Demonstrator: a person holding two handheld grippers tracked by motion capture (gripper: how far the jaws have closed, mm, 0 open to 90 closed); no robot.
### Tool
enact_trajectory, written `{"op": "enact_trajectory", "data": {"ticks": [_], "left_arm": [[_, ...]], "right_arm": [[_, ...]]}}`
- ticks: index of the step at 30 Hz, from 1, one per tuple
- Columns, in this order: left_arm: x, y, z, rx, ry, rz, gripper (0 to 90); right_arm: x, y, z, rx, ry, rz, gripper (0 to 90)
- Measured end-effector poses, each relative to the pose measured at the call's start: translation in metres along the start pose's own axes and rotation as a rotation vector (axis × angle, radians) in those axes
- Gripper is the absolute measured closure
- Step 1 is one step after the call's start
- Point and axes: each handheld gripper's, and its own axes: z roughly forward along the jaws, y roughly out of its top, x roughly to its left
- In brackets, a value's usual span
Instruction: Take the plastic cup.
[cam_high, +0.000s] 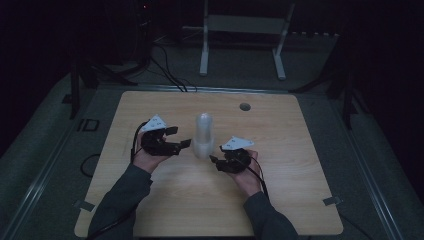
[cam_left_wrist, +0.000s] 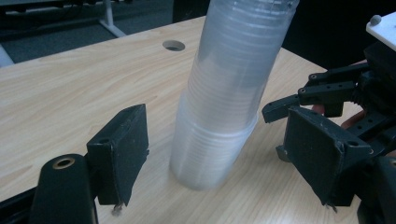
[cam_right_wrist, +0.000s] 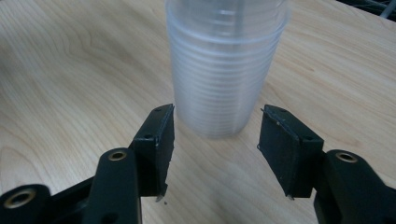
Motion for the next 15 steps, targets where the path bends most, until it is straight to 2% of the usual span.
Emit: {"op": "enact_trajectory", "data": {"ticks": [7,11,15], "left_arm": [[-0.001,0.015,0.010,0.004,0.003,0.033,22.5],[-0.004,0.024,0.017,0.002,0.013,0.072,21.0],[-0.004,0.031,0.023,0.001,0.008,0.075,20.0]], "right_arm": [[-0.005,0.006,0.004,-0.006,0.010,0.024,43.0],[-0.005,0.008,0.006,-0.011,0.000,0.036,38.5],[-0.006,0.012,0.005,-0.014,0.006,0.036,37.5]]}}
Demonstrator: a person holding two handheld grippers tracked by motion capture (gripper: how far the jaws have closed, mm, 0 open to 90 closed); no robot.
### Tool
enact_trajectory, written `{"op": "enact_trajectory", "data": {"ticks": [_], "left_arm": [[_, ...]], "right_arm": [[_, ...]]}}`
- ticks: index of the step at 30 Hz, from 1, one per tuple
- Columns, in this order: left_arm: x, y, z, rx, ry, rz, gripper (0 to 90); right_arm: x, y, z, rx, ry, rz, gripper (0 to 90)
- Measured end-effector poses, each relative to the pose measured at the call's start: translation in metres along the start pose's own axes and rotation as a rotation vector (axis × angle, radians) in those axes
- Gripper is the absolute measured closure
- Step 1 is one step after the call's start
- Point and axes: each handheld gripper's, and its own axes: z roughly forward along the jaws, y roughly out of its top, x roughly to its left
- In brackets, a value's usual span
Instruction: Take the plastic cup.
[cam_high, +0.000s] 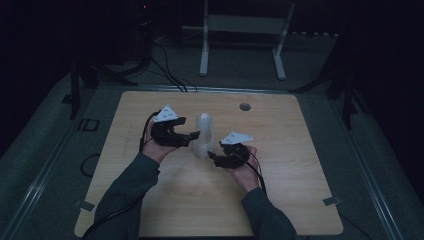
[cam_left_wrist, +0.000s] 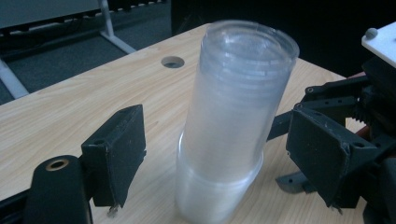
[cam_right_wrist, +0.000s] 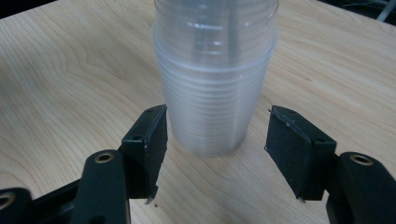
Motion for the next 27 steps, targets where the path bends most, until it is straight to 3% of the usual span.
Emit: {"op": "enact_trajectory", "data": {"ticks": [18,27], "left_arm": [[-0.008,0.017,0.023,0.013,-0.032,0.058,21.0],[-0.009,0.021,0.034,0.007,-0.029,0.055,22.4]], "right_arm": [[-0.002,0.009,0.001,-0.023,0.005,-0.010,29.5],[-0.001,0.009,0.004,-0.028,0.015,-0.011,28.5]]}}
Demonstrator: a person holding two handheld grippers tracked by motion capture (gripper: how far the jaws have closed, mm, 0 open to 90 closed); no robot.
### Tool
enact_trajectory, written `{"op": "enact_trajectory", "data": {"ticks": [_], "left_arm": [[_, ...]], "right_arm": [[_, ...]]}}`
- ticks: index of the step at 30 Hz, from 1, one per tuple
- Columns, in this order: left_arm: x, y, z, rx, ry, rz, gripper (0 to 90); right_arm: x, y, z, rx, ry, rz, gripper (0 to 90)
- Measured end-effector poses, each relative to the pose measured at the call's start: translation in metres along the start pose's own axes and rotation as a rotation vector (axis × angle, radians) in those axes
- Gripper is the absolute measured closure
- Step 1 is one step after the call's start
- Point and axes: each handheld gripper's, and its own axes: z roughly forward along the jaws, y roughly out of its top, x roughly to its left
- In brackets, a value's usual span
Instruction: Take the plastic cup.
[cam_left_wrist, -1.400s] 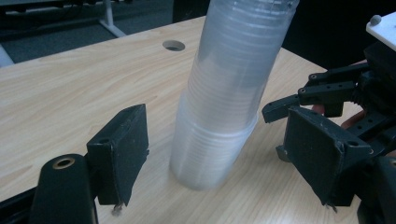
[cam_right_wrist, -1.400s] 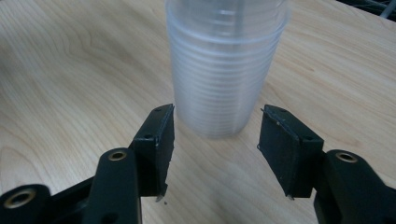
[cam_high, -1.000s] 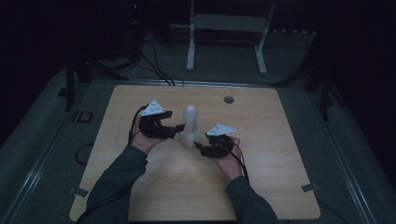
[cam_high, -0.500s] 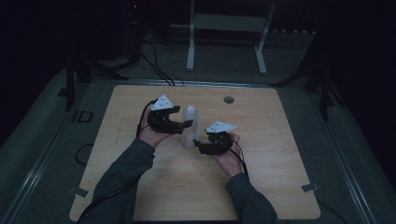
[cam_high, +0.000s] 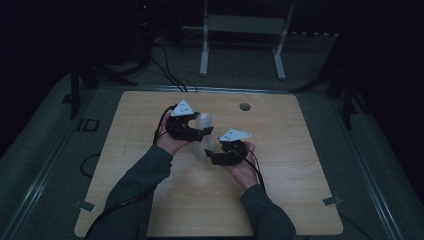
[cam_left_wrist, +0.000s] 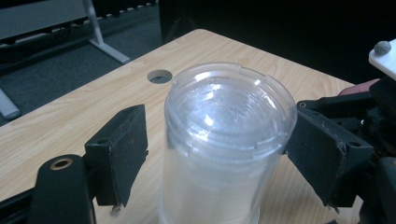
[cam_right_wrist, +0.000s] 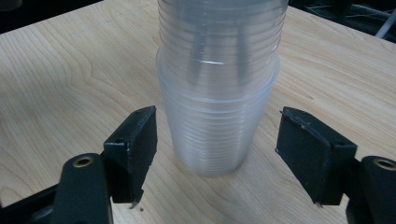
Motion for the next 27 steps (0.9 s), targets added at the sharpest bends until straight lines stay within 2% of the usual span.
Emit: {"op": "enact_trajectory", "data": {"ticks": [10,27], "left_arm": [[0.0016,-0.0003,0.0026,-0.003,0.002,-0.017,33.0],[-0.0002,0.0053,-0.0036,-0.024,-0.012,-0.013,37.8]], "right_arm": [[-0.0016,0.0008,0.0037,0.006,0.006,0.001,27.1],[-0.0026,0.0014,0.0098,-0.008,0.014,0.006,25.3]]}}
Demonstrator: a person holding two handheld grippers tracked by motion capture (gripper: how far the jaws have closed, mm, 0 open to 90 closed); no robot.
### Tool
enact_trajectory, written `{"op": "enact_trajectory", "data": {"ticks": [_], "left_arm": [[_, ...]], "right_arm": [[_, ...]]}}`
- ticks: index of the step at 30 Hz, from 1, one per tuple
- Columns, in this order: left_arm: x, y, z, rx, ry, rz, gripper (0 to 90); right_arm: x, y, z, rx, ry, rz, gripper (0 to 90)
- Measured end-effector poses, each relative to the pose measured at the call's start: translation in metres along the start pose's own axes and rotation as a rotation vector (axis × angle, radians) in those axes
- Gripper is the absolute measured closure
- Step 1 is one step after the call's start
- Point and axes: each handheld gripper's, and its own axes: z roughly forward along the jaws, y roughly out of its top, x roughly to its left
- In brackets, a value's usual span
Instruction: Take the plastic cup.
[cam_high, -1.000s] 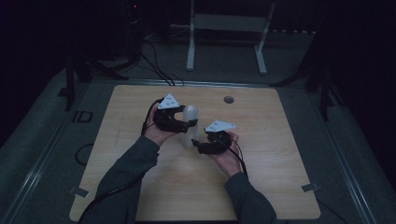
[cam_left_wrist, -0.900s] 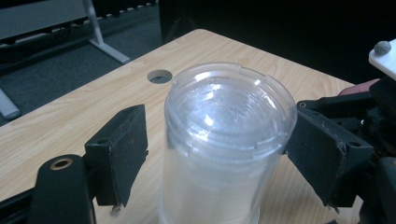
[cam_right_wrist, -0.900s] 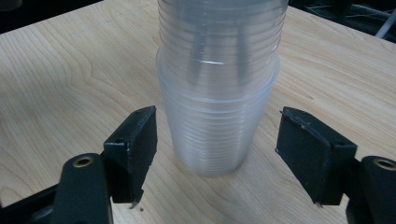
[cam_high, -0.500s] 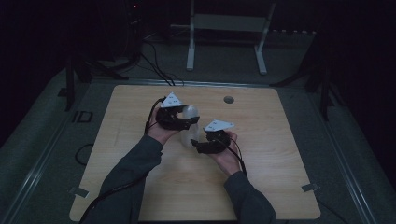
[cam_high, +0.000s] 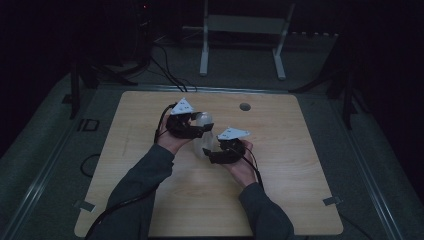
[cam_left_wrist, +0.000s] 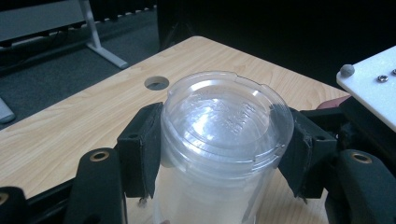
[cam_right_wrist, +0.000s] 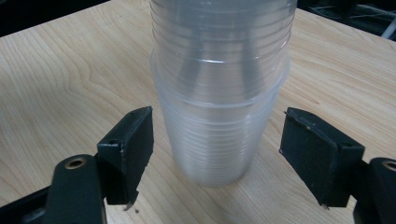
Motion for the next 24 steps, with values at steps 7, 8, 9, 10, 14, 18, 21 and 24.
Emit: {"op": "enact_trajectory", "data": {"ticks": [7,8,9,10,14,18,21,24], "left_arm": [[0.001,0.004,-0.004,-0.008,-0.009,-0.002,38.4],[0.001,0.005,-0.005,-0.010,-0.009,-0.004,38.6],[0.001,0.006,-0.006,-0.013,-0.010,-0.004,38.8],[0.001,0.007,-0.007,-0.015,-0.012,-0.005,39.0],[0.002,0.011,-0.010,-0.026,-0.012,-0.008,39.6],[0.003,0.014,-0.013,-0.029,-0.014,-0.010,40.6],[0.003,0.015,-0.014,-0.034,-0.019,-0.021,41.0],[0.002,0.017,-0.014,-0.035,-0.021,-0.023,41.1]], "right_arm": [[0.000,0.004,0.001,-0.009,-0.001,-0.010,23.3],[0.000,0.005,0.002,-0.008,-0.002,-0.015,23.0],[0.000,0.006,0.002,-0.010,-0.001,-0.019,22.4],[0.000,0.007,0.003,-0.013,0.000,-0.020,22.2],[0.000,0.010,0.007,-0.019,0.003,-0.025,21.0],[0.000,0.013,0.009,-0.027,0.008,-0.029,21.0],[0.001,0.016,0.010,-0.030,0.006,-0.039,21.2],[0.002,0.017,0.012,-0.019,-0.001,-0.059,23.1]]}}
